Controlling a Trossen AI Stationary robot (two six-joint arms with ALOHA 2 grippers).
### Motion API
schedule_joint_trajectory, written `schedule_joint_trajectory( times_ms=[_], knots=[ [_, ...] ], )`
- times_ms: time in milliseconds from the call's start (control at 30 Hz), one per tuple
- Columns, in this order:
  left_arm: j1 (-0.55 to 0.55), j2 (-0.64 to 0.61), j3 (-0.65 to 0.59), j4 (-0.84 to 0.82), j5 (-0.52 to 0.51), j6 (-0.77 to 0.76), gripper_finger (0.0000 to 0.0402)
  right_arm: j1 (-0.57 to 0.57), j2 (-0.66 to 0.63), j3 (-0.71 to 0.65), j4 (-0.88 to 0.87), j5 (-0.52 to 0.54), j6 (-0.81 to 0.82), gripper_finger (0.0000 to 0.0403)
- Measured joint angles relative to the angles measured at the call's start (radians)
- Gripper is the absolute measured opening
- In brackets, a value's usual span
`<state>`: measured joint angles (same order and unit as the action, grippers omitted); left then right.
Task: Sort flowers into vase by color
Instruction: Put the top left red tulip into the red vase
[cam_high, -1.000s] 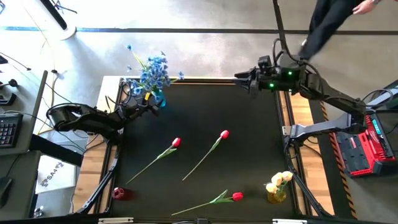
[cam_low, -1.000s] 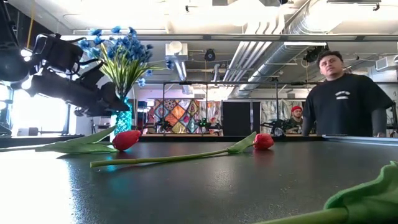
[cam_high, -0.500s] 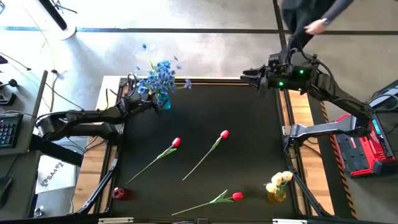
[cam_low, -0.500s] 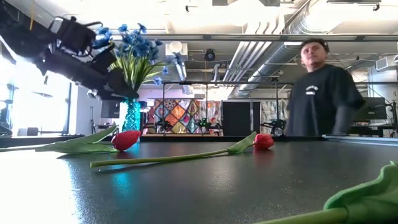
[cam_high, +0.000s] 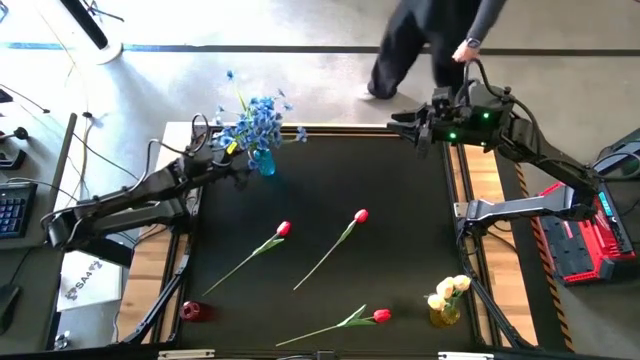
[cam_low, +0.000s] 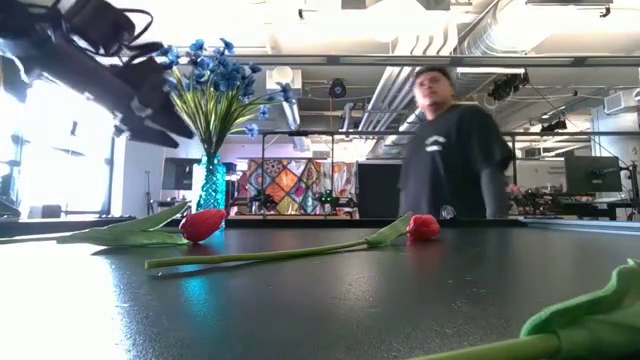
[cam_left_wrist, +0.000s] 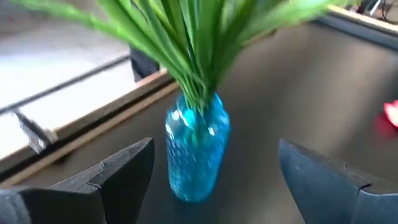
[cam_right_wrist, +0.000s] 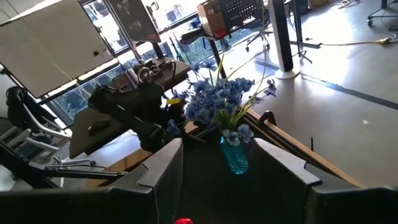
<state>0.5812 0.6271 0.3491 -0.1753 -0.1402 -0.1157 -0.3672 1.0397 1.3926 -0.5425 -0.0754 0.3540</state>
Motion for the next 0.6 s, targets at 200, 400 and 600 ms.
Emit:
schedule_joint_trajectory(
  times_ms=[200,400,600],
  knots=[
    [-0.069,-0.085,0.066,-0.259,0.033,-0.129,0.0326,0.0,0.0,-0.002,-0.123,0.054,-0.023,0.0177],
    [-0.188,-0.128,0.114,-0.401,0.034,-0.275,0.0325,0.01,-0.028,-0.157,-0.081,0.054,0.027,0.0177],
    [-0.34,-0.109,0.175,-0.519,0.036,-0.421,0.0315,0.015,-0.041,-0.325,0.021,-0.012,0.176,0.0177]
  ],
)
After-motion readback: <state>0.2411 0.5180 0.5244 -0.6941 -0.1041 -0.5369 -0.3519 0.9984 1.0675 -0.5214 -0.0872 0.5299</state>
